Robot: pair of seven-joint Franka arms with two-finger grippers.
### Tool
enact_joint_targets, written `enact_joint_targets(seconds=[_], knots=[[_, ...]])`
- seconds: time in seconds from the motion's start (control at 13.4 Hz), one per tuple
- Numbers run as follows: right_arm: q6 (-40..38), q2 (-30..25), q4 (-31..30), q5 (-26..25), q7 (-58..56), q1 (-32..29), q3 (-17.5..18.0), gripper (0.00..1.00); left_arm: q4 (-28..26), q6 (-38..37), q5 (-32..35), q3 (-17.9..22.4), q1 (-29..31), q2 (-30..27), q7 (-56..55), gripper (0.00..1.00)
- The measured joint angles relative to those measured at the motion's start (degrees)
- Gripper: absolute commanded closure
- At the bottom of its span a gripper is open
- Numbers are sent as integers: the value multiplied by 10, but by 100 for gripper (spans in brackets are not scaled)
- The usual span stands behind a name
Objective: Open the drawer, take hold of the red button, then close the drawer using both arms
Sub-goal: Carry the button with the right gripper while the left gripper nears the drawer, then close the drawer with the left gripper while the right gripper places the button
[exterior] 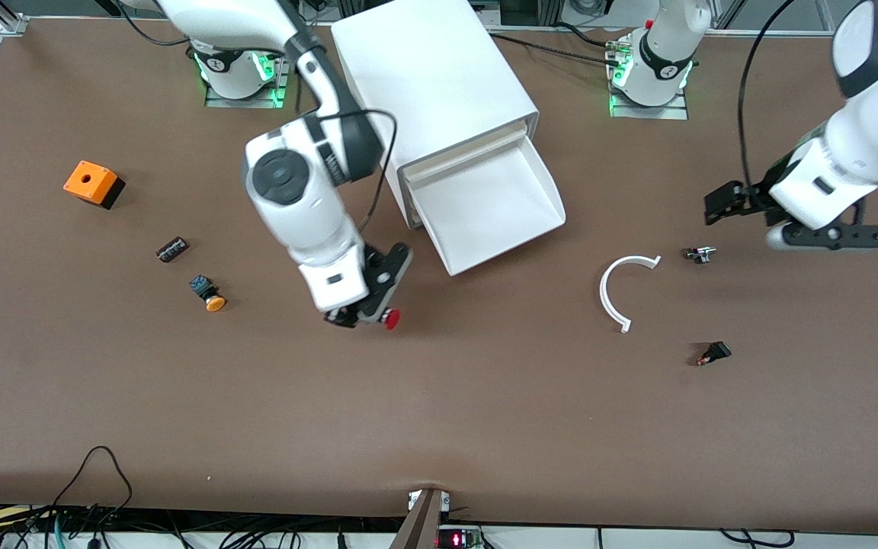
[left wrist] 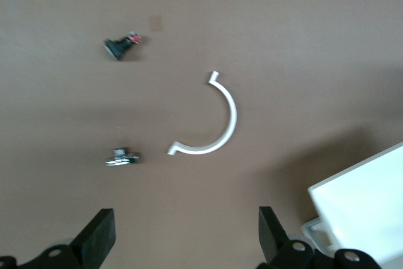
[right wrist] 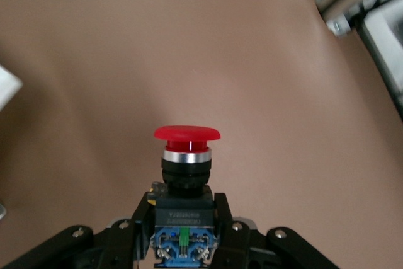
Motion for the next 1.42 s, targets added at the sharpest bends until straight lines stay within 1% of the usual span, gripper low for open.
enact_joint_targets(seconds=[0.15,0.37,0.52,0.75,1.04,1.12,1.27,1.42], knots=[[-1,0,-24,5,41,-15,-1,71,-2,32,-9,-24,-3,37,-67,0],[-1,-5,-90,5,112,-18,-10,71,-2,72,-9,-62,-7,92,-172,0],[-2,-16,-139,5,128,-21,-21,71,-2,102,-9,-70,-24,124,-244,0],[-6,-54,-223,5,135,-27,-23,71,-3,152,-7,-73,-79,161,-353,0],[-15,-96,-306,5,139,-26,-23,71,-4,204,-3,-73,-132,191,-378,0],[-14,-104,-323,5,140,-27,-23,71,-4,212,8,-74,-141,197,-378,0],[-13,-117,-349,4,141,-31,-24,70,-5,217,29,-74,-154,207,-381,0],[-7,-124,-370,-2,141,-45,-25,70,-16,230,34,-74,-161,213,-385,0]])
